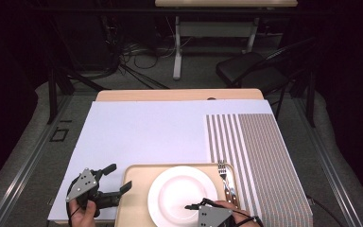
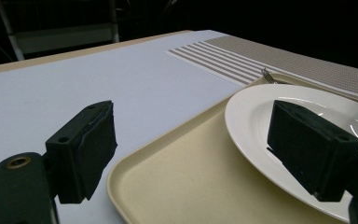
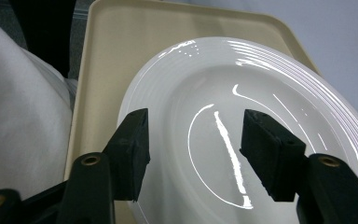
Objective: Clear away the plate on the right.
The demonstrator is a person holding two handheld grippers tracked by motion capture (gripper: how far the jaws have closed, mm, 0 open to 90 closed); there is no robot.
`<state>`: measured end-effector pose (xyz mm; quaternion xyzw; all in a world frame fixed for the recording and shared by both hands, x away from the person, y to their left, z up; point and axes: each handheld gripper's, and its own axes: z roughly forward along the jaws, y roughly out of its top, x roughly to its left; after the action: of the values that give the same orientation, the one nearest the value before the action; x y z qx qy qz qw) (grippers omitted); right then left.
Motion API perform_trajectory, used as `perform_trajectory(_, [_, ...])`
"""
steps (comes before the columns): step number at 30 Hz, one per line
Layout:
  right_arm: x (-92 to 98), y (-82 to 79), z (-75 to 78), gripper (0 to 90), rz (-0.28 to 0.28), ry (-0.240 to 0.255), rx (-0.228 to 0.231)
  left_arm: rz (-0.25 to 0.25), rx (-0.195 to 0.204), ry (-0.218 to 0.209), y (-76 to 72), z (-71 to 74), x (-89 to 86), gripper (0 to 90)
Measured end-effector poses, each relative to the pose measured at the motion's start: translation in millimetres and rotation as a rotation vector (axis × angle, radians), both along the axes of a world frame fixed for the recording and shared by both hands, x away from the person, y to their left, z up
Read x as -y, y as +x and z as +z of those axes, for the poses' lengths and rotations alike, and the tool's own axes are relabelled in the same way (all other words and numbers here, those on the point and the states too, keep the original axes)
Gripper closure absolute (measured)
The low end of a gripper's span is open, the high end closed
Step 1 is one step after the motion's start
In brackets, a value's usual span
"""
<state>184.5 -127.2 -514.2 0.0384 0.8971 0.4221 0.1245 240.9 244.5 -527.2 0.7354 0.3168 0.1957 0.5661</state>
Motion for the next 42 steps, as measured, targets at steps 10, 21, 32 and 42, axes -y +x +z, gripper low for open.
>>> perform_trajectory(10, [8.5, 13.5, 2.4, 19.5, -0.103, 0.052, -0.067, 0.005, -0.001, -0.002, 0.0, 0.0, 0.0, 15.7])
perform_trajectory(21, [21.6, 27.3, 5.3, 10.2, -0.247, 0.135, -0.114, 0.001, 0.000, -0.007, -0.4, -0.1, -0.1, 15.7])
perform_trajectory(32, [32.9, 40.5, 6.4, 3.7, -0.334, 0.184, -0.157, 0.007, 0.000, -0.005, -3.1, 0.6, -2.4, 15.7])
perform_trajectory(42, [42.8, 43.3, 17.0, 0.0, -0.383, 0.208, -0.114, 0.004, 0.006, -0.006, -3.2, 0.8, -2.1, 15.7])
